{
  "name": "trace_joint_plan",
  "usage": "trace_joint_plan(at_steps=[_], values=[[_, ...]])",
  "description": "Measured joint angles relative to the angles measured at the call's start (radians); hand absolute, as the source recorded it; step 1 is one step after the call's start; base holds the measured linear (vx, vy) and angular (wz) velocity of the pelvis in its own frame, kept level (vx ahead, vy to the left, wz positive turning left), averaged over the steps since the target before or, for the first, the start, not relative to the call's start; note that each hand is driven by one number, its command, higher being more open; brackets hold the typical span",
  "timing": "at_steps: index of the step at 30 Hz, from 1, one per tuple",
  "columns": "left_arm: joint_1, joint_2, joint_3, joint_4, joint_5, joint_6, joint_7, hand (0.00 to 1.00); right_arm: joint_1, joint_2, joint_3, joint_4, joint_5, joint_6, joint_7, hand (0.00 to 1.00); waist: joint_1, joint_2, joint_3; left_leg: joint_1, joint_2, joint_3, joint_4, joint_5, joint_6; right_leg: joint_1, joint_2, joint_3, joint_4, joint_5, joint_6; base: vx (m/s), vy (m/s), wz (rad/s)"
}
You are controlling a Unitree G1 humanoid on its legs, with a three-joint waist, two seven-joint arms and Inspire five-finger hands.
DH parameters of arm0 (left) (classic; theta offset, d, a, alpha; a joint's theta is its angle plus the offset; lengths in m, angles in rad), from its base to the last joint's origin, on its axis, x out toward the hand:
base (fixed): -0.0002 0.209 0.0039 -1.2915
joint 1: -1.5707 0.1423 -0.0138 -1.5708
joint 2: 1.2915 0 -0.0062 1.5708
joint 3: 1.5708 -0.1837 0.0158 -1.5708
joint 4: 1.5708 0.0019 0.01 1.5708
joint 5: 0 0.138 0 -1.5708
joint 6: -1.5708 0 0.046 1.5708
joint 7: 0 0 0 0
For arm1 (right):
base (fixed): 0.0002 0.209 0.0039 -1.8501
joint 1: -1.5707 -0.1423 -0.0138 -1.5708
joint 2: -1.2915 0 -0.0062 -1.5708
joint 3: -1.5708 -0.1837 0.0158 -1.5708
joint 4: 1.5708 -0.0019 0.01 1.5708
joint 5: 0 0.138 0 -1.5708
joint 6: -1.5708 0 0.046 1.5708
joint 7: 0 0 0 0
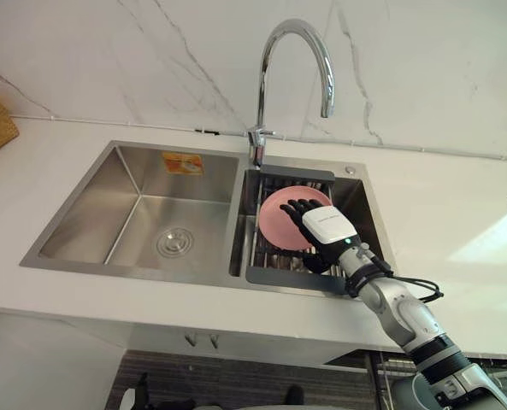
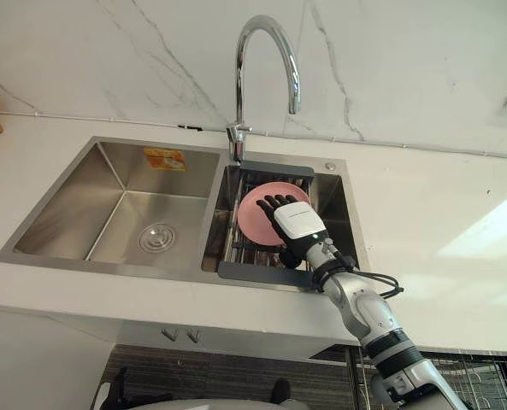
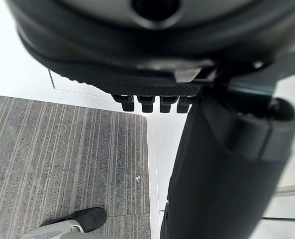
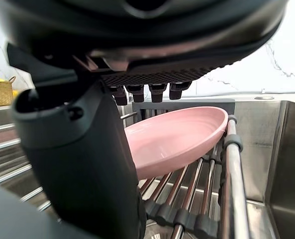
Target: Walk over to the sink, pick up the cup, carry it to the dishwasher, place the cup inside the dishwasher, then close the dishwasher door
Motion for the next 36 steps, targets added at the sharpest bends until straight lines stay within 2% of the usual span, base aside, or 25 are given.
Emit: trace_joint_plan(at_steps=[1,7,12,15,18,24,28,36], values=[[0.0,0.0,-0.001,0.0,0.0,0.001,0.0,1.0,0.0,0.0,0.0,0.007,-0.001,0.002,0.001,0.0,0.0,0.0,-0.003,0.0,0.0,0.0,0.0,0.0,0.0,0.0,0.0,0.0,0.0,0.0,0.0,0.0,0.0,0.0],[-0.001,0.001,-0.01,0.0,-0.001,0.004,-0.001,1.0,-0.005,0.009,0.02,0.048,-0.042,0.047,-0.005,0.0,0.002,-0.002,-0.013,0.0,0.0,-0.002,0.0,0.001,0.0,0.002,-0.001,-0.003,0.0,0.0,0.0,0.0,0.0,0.0],[-0.003,0.001,-0.011,0.0,-0.012,0.004,0.0,1.0,-0.005,0.035,0.04,0.09,-0.11,0.087,-0.092,0.0,0.002,-0.005,-0.015,0.0,0.0,-0.002,-0.002,0.003,-0.001,0.002,-0.001,-0.004,0.0,0.001,-0.001,0.0,0.0,0.0],[-0.002,0.0,-0.01,0.0,-0.018,0.003,0.0,1.0,-0.006,0.04,0.04,0.076,-0.109,0.087,-0.137,0.0,0.005,-0.004,-0.015,-0.001,0.0,-0.003,-0.004,0.003,-0.001,0.0,-0.001,-0.004,0.0,0.001,-0.001,0.0,0.0,0.0],[-0.002,0.0,-0.01,-0.001,-0.018,0.003,0.0,1.0,-0.017,0.044,0.036,0.072,-0.061,0.097,-0.148,0.0,0.014,-0.005,-0.015,0.0,-0.001,-0.003,-0.007,0.004,-0.001,0.0,-0.002,-0.005,0.0,0.001,-0.001,0.0,0.0,0.0],[0.003,-0.002,0.004,-0.001,-0.018,0.001,0.004,1.0,-0.013,0.043,-0.038,0.05,0.065,0.114,-0.177,0.0,0.006,-0.004,-0.013,0.001,-0.004,-0.001,-0.009,0.004,-0.001,-0.003,-0.003,-0.004,0.0,0.001,0.0,0.0,0.0,0.0],[0.005,-0.004,0.01,-0.001,-0.018,-0.001,0.023,1.0,-0.012,0.038,-0.089,-0.029,0.135,0.114,-0.202,0.0,-0.003,-0.002,-0.008,0.002,-0.003,0.002,-0.008,0.004,-0.001,-0.003,-0.003,-0.001,0.0,0.001,0.0,0.0,0.0,0.0],[0.007,-0.011,0.01,-0.001,-0.018,-0.003,0.024,1.0,-0.012,0.035,-0.103,-0.085,0.194,0.082,-0.206,0.0,-0.005,0.001,-0.003,0.001,-0.001,0.003,-0.007,0.003,-0.001,-0.003,-0.001,0.0,0.0,0.001,0.0,0.0,0.0,0.0]])
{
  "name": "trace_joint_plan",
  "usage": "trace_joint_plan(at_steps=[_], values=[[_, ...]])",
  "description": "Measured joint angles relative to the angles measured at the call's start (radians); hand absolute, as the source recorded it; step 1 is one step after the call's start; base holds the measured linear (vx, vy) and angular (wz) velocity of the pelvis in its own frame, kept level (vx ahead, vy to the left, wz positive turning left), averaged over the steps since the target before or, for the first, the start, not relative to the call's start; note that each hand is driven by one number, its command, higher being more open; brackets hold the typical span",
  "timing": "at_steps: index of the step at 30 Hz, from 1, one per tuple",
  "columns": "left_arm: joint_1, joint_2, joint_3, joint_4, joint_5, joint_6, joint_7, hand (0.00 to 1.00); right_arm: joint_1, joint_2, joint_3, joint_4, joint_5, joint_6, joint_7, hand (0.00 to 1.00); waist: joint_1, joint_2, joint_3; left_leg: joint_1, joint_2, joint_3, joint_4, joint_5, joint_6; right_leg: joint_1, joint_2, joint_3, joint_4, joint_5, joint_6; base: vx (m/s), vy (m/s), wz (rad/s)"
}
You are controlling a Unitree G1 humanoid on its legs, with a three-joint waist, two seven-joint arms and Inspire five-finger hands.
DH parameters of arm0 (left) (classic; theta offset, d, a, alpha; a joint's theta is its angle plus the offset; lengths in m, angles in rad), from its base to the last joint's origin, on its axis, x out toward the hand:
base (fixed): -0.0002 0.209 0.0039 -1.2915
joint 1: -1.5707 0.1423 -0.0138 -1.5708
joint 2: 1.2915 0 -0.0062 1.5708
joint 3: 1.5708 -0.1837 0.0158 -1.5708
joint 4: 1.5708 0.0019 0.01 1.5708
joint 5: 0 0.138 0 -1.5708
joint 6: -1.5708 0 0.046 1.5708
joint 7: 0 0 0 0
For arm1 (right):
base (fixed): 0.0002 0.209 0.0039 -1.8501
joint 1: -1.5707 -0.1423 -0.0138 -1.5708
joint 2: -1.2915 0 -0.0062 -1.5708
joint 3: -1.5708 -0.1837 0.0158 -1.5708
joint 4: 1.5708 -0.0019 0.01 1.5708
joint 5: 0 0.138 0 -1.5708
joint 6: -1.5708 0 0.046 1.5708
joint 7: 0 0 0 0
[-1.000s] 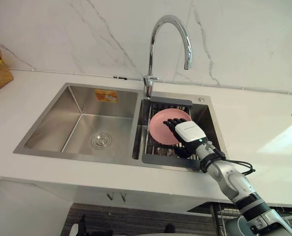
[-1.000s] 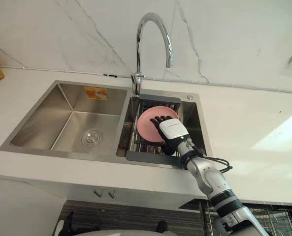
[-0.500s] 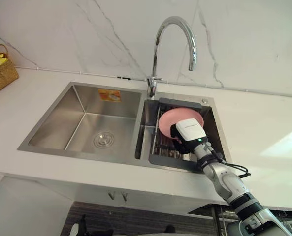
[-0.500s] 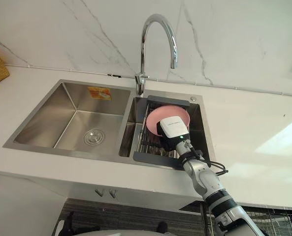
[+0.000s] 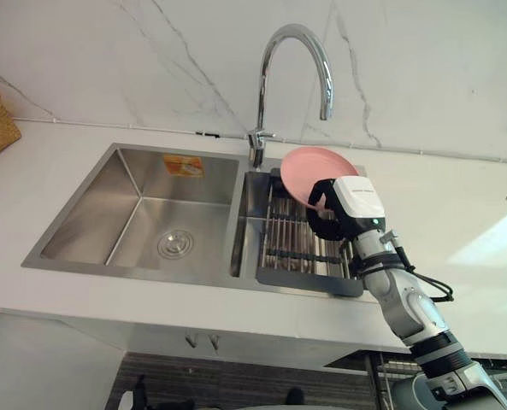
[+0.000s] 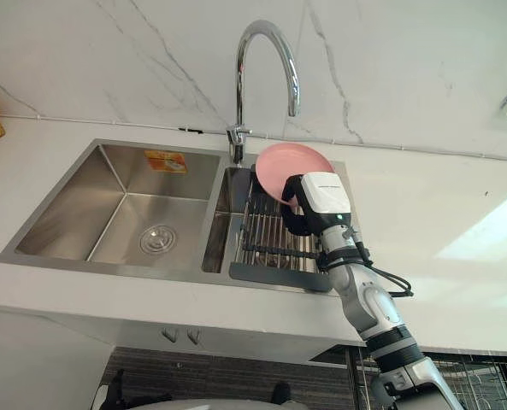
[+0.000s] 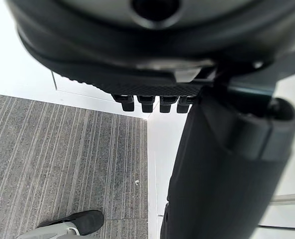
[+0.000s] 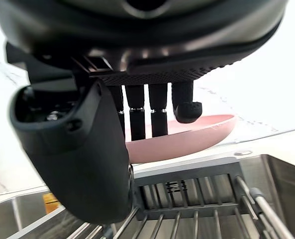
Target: Walk over to the sink, pick up the cup, carry it to the dishwasher, place the cup inside the dishwasher, then close the dishwasher door
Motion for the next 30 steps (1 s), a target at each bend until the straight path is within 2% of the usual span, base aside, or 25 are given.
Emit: trace_joint_plan(at_steps=[7,12,15,17,18,20,24,25,26,27,28,29,30], values=[[0.001,0.0,0.0,0.0,0.001,-0.003,0.011,1.0,0.005,-0.004,0.0,-0.018,0.041,-0.016,0.025,0.0,0.0,0.001,0.001,0.001,0.0,0.0,0.001,0.0,0.0,0.0,0.0,0.0,0.0,0.0,0.0,0.0,0.0,0.0],[0.004,-0.004,0.001,0.0,0.048,-0.011,0.016,1.0,0.098,-0.021,-0.08,-0.169,0.066,-0.039,0.057,0.0,0.0,0.003,0.003,-0.003,0.0,-0.001,0.0,-0.004,0.006,0.0,0.0,0.003,0.0,-0.001,-0.001,0.0,0.001,-0.01],[0.023,-0.021,0.023,-0.001,0.063,-0.012,0.016,1.0,0.112,-0.04,-0.109,-0.214,0.066,-0.062,0.059,0.0,0.0,0.011,0.008,0.004,0.006,0.038,0.07,-0.053,0.007,-0.002,0.012,0.07,0.001,0.001,-0.004,-0.01,0.027,-0.63],[0.035,-0.031,0.036,-0.003,0.06,-0.013,0.016,1.0,0.112,-0.057,-0.111,-0.228,0.066,-0.085,0.058,0.0,0.002,0.028,0.018,-0.044,0.024,0.02,0.253,-0.147,0.019,-0.008,0.037,0.159,0.005,0.011,-0.012,-0.03,0.019,-1.14],[0.033,-0.032,0.036,-0.003,0.06,-0.013,0.016,1.0,0.112,-0.064,-0.115,-0.232,0.066,-0.092,0.058,0.0,0.001,0.033,0.02,-0.051,0.026,0.006,0.276,-0.159,0.023,-0.016,0.043,0.184,0.006,0.019,-0.014,-0.02,0.007,-1.18],[0.005,-0.029,0.034,-0.003,0.061,-0.013,0.002,1.0,0.117,-0.091,-0.146,-0.242,0.066,-0.088,0.055,0.0,-0.026,0.047,0.035,-0.054,0.023,0.002,0.278,-0.185,0.018,-0.064,0.054,0.255,0.026,0.043,-0.013,-0.05,0.035,-0.99],[-0.019,-0.033,0.023,-0.011,0.058,0.002,-0.025,1.0,0.119,-0.09,-0.223,-0.216,0.067,-0.055,0.055,0.0,-0.051,0.039,0.062,-0.042,-0.009,0.07,0.287,-0.21,0.035,-0.139,0.059,0.364,0.097,0.059,-0.004,-0.14,0.094,-1.01],[-0.009,-0.032,0.039,-0.019,0.057,0.001,-0.026,1.0,0.124,-0.086,-0.25,-0.216,0.067,-0.056,0.049,0.0,-0.056,0.022,0.075,-0.036,-0.017,0.114,0.295,-0.213,0.042,-0.145,0.061,0.381,0.077,0.088,-0.006,-0.18,0.087,-1.13],[0.004,-0.026,0.049,-0.02,0.056,0.004,-0.026,1.0,0.119,-0.078,-0.258,-0.216,0.067,-0.056,0.044,0.0,-0.042,0.021,0.075,-0.03,-0.006,0.177,0.279,-0.205,0.051,-0.131,0.055,0.353,0.025,0.086,-0.057,-0.21,0.041,-1.64],[0.005,-0.033,0.068,-0.013,0.047,0.007,-0.024,1.0,0.111,-0.08,-0.261,-0.216,0.066,-0.064,0.036,0.0,-0.03,0.036,0.089,-0.015,0.017,0.253,0.26,-0.195,0.051,-0.168,0.021,0.171,0.109,0.02,-0.099,-0.18,0.015,-1.46],[0.009,-0.034,0.068,-0.012,0.036,0.008,-0.022,1.0,0.11,-0.08,-0.261,-0.216,0.066,-0.072,0.035,0.0,-0.031,0.042,0.092,-0.009,0.03,0.278,0.255,-0.19,0.048,-0.188,0.001,0.089,0.184,-0.021,-0.107,-0.16,0.025,-1.39],[0.017,-0.028,0.067,-0.012,0.019,0.008,-0.021,1.0,0.111,-0.08,-0.259,-0.212,0.066,-0.093,0.035,0.0,-0.035,0.046,0.094,0.002,0.056,0.317,0.249,-0.183,0.039,-0.203,-0.039,-0.015,0.327,-0.073,-0.104,-0.1,0.017,-0.97],[0.023,-0.017,0.067,-0.01,0.018,0.009,-0.022,1.0,0.111,-0.081,-0.259,-0.211,0.066,-0.104,0.035,0.0,-0.036,0.046,0.092,0.006,0.077,0.342,0.249,-0.18,0.033,-0.2,-0.066,-0.054,0.411,-0.097,-0.1,-0.07,-0.008,-0.92]])
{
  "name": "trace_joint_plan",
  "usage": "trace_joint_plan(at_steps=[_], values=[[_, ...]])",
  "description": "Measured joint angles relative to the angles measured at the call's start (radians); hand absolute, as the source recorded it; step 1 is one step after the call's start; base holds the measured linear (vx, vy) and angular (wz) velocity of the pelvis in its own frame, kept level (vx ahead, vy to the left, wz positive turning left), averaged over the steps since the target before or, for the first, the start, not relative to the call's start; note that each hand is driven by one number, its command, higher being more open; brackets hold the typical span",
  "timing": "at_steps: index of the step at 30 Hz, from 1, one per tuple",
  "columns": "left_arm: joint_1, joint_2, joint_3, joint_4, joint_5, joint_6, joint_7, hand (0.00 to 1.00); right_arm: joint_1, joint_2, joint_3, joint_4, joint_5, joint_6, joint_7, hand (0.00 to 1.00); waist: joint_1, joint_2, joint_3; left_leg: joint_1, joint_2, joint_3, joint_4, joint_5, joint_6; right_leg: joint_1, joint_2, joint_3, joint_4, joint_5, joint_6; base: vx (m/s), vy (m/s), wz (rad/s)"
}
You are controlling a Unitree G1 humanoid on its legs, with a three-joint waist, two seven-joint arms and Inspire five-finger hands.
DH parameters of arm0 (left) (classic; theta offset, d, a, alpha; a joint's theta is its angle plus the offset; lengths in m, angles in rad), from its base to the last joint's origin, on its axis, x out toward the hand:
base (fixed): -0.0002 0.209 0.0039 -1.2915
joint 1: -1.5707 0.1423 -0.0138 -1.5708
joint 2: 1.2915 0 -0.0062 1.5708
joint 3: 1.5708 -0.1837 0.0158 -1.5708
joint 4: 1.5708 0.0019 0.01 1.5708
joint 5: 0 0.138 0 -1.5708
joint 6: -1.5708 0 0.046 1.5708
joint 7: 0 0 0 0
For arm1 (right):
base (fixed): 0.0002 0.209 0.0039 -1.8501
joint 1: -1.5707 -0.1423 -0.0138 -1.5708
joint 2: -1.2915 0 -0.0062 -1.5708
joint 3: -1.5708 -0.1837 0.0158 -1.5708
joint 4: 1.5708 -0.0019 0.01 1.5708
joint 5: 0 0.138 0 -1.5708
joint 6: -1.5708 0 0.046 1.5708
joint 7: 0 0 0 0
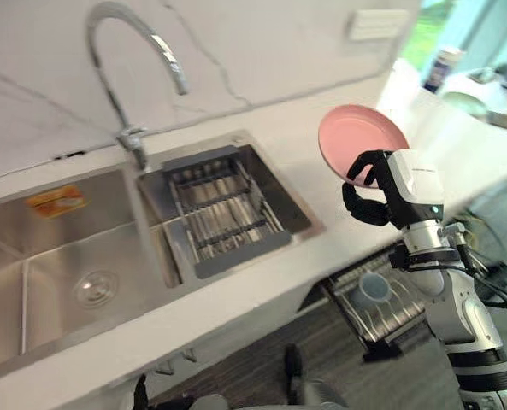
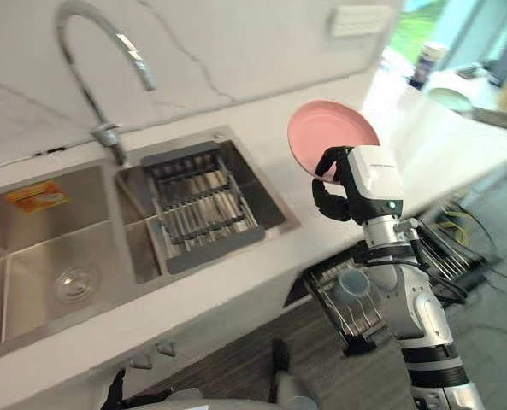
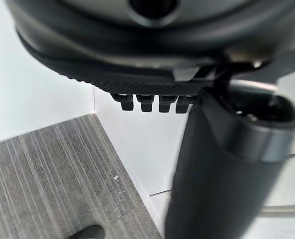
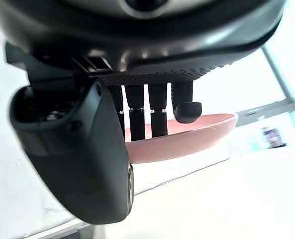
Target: Walk over to the sink, pick up the cup, carry it to the dishwasher, place the cup inside the dishwasher, then close the dishwasher door
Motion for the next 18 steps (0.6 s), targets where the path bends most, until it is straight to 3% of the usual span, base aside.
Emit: trace_joint_plan(at_steps=[1,3,4,7,10,12,16,18], values=[[0.002,0.01,-0.002,0.002,0.0,0.003,-0.001,1.0,0.0,-0.001,0.0,0.0,0.0,-0.007,-0.003,0.0,-0.002,-0.001,-0.002,0.0,0.018,0.019,0.001,0.005,-0.008,0.009,-0.025,-0.023,0.059,-0.023,0.002,-0.03,-0.073,-0.75],[-0.008,0.028,-0.003,-0.003,0.0,0.006,-0.001,1.0,-0.002,-0.005,0.0,0.002,-0.001,-0.017,-0.007,0.0,-0.002,-0.025,-0.02,-0.026,0.052,0.04,0.023,0.016,-0.027,0.055,-0.087,-0.044,0.124,-0.06,0.019,0.01,-0.18,-0.59],[-0.012,0.033,0.0,-0.007,0.0,0.008,-0.001,1.0,-0.006,-0.006,0.0,0.006,-0.001,-0.019,-0.007,0.0,0.0,-0.043,-0.029,-0.04,0.057,0.04,0.043,0.016,-0.028,0.061,-0.093,-0.045,0.106,-0.062,0.034,0.01,-0.232,-0.52],[-0.028,0.02,0.041,-0.002,-0.046,0.05,0.024,1.0,-0.045,-0.034,-0.001,0.049,-0.001,-0.014,-0.005,0.0,0.03,-0.039,-0.039,-0.065,0.064,-0.02,0.039,0.024,-0.038,0.083,-0.02,-0.078,-0.043,-0.053,0.032,-0.01,-0.178,-0.76],[-0.027,0.02,0.043,0.004,-0.058,0.068,0.025,1.0,-0.05,-0.037,-0.016,0.071,0.0,0.017,-0.005,0.0,0.031,-0.044,-0.039,-0.067,0.065,-0.008,0.014,0.038,-0.076,0.126,0.029,-0.066,-0.224,-0.001,0.07,-0.03,-0.13,-0.49],[-0.023,0.019,0.042,0.007,-0.057,0.07,0.02,1.0,-0.05,-0.036,-0.017,0.08,0.001,0.034,0.0,0.0,0.03,-0.045,-0.038,-0.062,0.062,-0.007,0.012,0.038,-0.081,0.147,0.044,-0.049,-0.285,0.027,0.087,-0.08,-0.066,-0.32],[-0.019,0.012,0.039,0.006,-0.026,0.052,0.02,1.0,-0.025,-0.026,-0.051,0.081,0.038,0.04,0.023,0.0,0.031,-0.056,-0.042,-0.046,0.063,-0.016,0.006,0.046,-0.088,0.212,0.071,-0.046,-0.4,0.089,0.08,-0.11,-0.014,-0.05],[-0.018,0.011,0.04,0.006,-0.027,0.05,0.028,1.0,-0.014,-0.01,-0.073,0.081,0.038,0.04,0.034,0.0,0.032,-0.062,-0.041,-0.043,0.059,-0.02,-0.004,0.054,-0.088,0.216,0.07,-0.051,-0.405,0.092,0.079,-0.07,0.03,0.08]])
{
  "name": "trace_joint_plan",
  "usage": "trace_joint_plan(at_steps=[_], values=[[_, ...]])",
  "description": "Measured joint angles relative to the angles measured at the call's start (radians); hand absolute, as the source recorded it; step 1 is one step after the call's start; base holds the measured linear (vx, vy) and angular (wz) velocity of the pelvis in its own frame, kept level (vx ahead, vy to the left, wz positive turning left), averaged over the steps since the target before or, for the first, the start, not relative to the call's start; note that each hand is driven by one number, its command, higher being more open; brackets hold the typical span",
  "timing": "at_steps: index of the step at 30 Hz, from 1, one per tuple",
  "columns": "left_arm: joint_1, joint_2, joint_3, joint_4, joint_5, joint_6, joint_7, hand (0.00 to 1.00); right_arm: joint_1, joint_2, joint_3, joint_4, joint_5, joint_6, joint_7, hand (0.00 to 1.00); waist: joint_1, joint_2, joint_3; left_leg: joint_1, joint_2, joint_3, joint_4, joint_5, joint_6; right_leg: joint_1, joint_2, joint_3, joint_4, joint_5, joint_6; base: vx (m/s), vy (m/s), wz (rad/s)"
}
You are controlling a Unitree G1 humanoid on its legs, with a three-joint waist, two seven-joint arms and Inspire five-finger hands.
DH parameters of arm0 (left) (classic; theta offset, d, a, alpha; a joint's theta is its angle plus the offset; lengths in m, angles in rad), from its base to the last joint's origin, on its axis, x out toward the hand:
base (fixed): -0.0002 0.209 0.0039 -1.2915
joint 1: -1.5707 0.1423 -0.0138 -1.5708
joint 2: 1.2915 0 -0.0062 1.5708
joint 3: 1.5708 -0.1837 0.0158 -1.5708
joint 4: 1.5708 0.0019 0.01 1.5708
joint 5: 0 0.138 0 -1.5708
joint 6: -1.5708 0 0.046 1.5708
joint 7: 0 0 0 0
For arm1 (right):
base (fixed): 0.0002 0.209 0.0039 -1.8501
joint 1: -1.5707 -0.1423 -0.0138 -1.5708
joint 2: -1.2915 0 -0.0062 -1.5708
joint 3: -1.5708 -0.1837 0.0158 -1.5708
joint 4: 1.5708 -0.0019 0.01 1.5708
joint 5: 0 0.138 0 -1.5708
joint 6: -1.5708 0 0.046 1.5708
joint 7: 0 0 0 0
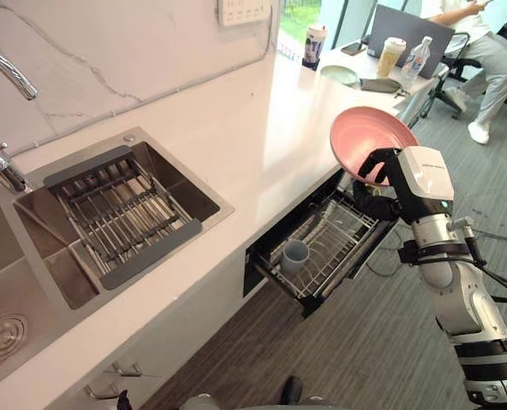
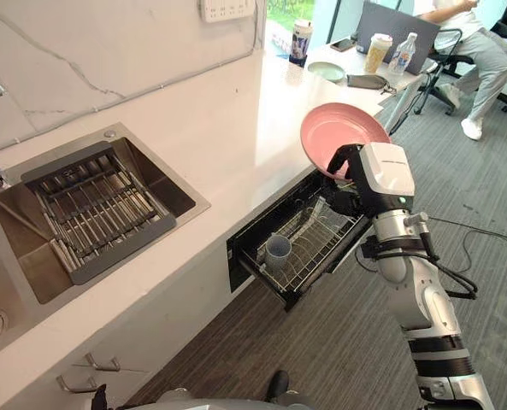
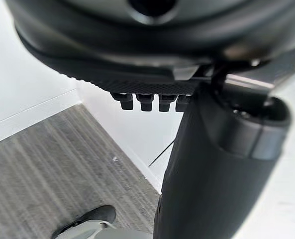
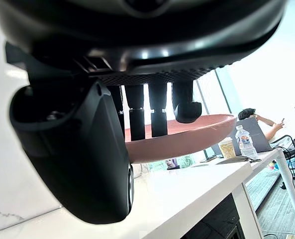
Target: Walk over to the sink, pick up the cup, carry it to the dishwasher, place the cup inside the dishwasher, then close the dishwasher door
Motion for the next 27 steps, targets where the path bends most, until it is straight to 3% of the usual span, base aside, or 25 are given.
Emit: trace_joint_plan(at_steps=[7,15,19,27], values=[[-0.015,-0.007,-0.002,0.0,0.041,-0.032,0.011,1.0,0.031,0.027,-0.01,0.086,0.0,0.031,-0.006,0.0,0.002,-0.01,0.006,-0.038,-0.033,-0.043,-0.065,0.061,0.007,-0.041,-0.019,-0.039,-0.001,0.005,-0.001,-0.02,0.055,0.2],[-0.046,-0.024,-0.033,0.0,0.021,-0.068,0.035,1.0,0.026,0.05,-0.009,0.278,0.053,0.119,-0.071,0.0,-0.012,0.02,0.049,-0.086,-0.07,-0.054,-0.102,0.088,0.023,-0.098,-0.047,-0.047,0.001,0.018,0.015,0.02,0.085,0.05],[-0.108,-0.025,-0.071,-0.002,-0.007,-0.087,0.037,1.0,-0.035,0.05,-0.007,0.352,0.083,0.129,-0.098,0.0,-0.025,0.045,0.108,-0.117,-0.087,-0.056,-0.101,0.096,0.035,-0.131,-0.063,-0.041,0.001,0.035,0.018,-0.04,0.105,-0.01],[-0.199,-0.021,-0.09,-0.015,-0.081,-0.092,0.037,1.0,-0.238,0.0,0.065,0.423,0.098,0.13,-0.123,0.0,-0.031,0.051,0.209,-0.215,-0.092,-0.06,-0.046,0.087,0.054,-0.21,-0.074,-0.031,0.004,0.068,0.006,-0.08,0.059,-0.01]])
